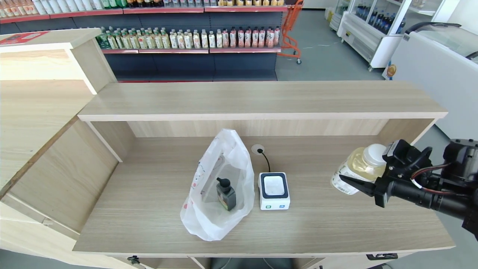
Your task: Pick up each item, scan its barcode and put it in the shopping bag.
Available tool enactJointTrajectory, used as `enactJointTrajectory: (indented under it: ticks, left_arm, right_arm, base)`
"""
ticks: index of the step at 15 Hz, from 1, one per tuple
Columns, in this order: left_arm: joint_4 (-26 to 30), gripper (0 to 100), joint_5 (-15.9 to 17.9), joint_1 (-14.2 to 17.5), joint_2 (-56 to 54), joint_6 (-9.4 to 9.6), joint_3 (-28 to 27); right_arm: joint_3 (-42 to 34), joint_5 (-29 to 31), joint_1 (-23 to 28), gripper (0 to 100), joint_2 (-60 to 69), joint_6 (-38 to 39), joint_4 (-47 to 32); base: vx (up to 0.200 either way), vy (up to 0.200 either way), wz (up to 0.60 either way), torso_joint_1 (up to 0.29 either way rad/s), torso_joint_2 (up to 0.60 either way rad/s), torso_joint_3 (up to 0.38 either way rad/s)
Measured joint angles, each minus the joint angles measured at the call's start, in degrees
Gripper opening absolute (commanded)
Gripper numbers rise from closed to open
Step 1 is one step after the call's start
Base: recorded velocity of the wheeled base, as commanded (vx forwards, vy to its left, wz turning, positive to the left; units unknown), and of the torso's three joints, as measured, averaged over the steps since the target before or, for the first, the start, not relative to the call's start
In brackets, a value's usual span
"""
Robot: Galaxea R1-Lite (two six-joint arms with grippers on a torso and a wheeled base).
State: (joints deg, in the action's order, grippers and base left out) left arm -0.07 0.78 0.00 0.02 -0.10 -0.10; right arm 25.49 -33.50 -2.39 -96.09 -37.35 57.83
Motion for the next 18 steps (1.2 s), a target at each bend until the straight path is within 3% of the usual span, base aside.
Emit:
enactJointTrajectory:
  ticks: [3, 11, 18]
  left_arm:
    - [0.0, 100, -0.02, -0.1, 0.0, -0.04, 0.0]
    - [0.0, 100, 0.0, 0.0, -0.02, -0.06, 0.0]
    - [0.0, 100, 0.0, 0.0, 0.0, -0.06, 0.0]
  right_arm:
    - [4.08, -2.44, 1.4, 0, -6.84, -1.6, 2.77]
    - [11.34, -10.42, -1.71, 0, -20.0, -3.01, 13.1]
    - [16.73, -19.3, -2.56, 0, -28.42, -13.07, 14.31]
  base:
    - [0.0, 0.0, 0.0, 0.0, 0.0, 0.0]
    - [0.0, 0.0, 0.0, 0.0, 0.0, 0.0]
    - [0.0, 0.0, 0.0, 0.0, 0.0, 0.0]
